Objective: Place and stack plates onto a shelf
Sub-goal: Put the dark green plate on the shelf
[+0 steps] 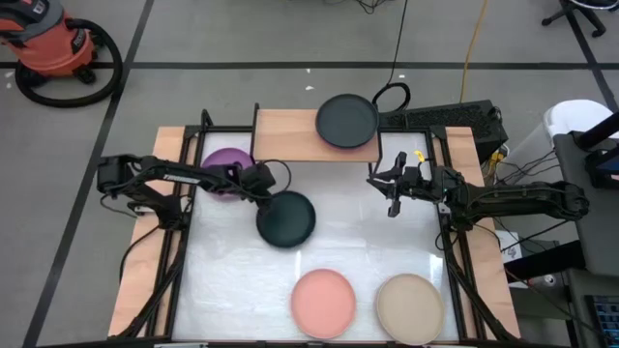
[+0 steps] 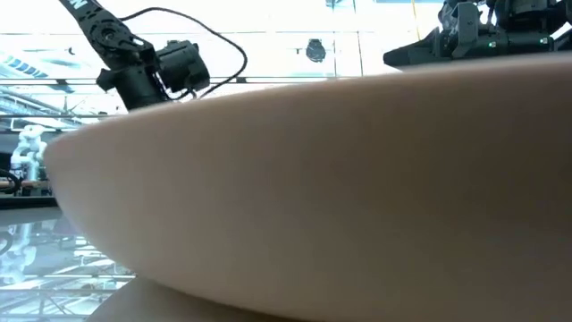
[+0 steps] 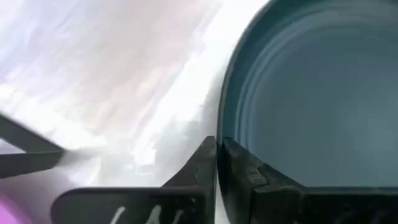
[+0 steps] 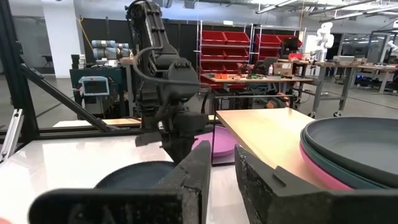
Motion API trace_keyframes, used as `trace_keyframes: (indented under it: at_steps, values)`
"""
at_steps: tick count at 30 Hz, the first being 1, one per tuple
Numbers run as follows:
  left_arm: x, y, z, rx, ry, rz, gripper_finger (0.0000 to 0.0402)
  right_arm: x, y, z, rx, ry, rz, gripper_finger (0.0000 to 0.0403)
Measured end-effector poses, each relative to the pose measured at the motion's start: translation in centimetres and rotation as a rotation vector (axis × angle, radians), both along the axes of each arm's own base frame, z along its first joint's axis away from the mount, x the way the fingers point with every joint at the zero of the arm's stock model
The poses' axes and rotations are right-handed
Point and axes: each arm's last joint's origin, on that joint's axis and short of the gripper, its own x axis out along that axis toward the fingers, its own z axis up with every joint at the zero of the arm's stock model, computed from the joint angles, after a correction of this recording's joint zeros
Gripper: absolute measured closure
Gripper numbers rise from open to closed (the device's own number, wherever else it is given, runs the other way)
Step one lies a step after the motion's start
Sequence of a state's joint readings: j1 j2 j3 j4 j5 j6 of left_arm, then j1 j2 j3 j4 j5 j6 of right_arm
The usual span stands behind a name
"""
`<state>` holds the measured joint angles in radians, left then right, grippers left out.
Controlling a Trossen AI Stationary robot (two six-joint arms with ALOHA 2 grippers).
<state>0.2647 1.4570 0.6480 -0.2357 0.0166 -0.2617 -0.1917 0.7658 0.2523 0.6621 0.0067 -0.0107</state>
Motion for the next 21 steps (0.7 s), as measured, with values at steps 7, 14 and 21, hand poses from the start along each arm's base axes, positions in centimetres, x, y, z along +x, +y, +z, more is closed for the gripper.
trace_keyframes:
  at_steps: [7,14,21]
  values:
    - [0.6,0.0,5.5,0.057,-0.145,-0.083,0.0392,0.0,0.0,0.0,0.017,-0.003,0.001,0.0344]
    - [0.4,1.4,13.2,0.329,-0.28,-0.063,0.0392,0.0,0.0,0.0,0.015,-0.002,0.001,0.0344]
    - [-0.7,5.4,17.4,0.505,-0.254,0.031,0.0392,0.0,0.0,0.0,0.017,-0.003,0.002,0.0344]
